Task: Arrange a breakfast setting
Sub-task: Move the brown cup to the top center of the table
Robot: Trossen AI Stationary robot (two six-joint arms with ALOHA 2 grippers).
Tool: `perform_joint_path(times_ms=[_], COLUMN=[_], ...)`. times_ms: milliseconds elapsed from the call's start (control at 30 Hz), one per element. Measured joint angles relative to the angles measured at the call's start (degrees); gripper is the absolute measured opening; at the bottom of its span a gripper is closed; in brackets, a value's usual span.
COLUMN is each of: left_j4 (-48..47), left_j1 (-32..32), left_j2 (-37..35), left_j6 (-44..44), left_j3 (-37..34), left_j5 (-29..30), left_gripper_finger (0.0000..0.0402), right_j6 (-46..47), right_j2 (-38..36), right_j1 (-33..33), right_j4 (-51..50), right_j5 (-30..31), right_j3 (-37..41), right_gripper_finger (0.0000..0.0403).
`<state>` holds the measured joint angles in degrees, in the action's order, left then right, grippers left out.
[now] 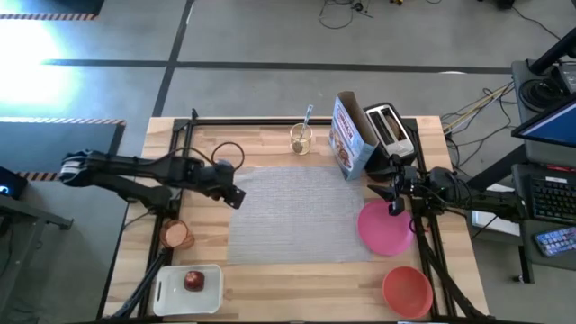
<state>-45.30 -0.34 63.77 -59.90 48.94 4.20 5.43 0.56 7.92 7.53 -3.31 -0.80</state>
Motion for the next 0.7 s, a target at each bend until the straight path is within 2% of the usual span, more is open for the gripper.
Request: perform_joint_path(times_ms=[100,333,700], left_j4=[-1.7,-6.8,-8.2], left_j1=[-0.2,-1.2,-7.4], left_j2=[1.7,5.3,6.8], left_j6=[-0.1,-4.4,-15.4], left_j3=[2.2,4.9,4.7], left_j5=[-3.6,-3.9,-6.1], left_gripper_finger=[0.0084,0.0097,0.0198], right_j6=[0.0,0.1,0.0], right_j2=[0.0,0.0,0.0], right_j1=[0.0,0.0,0.0], right_j4=[0.0,0.0,0.0], right_j5=[0.0,0.0,0.0], right_j3=[0.0,0.0,0.0], right_gripper_finger=[0.0171,0.0171,0.0171])
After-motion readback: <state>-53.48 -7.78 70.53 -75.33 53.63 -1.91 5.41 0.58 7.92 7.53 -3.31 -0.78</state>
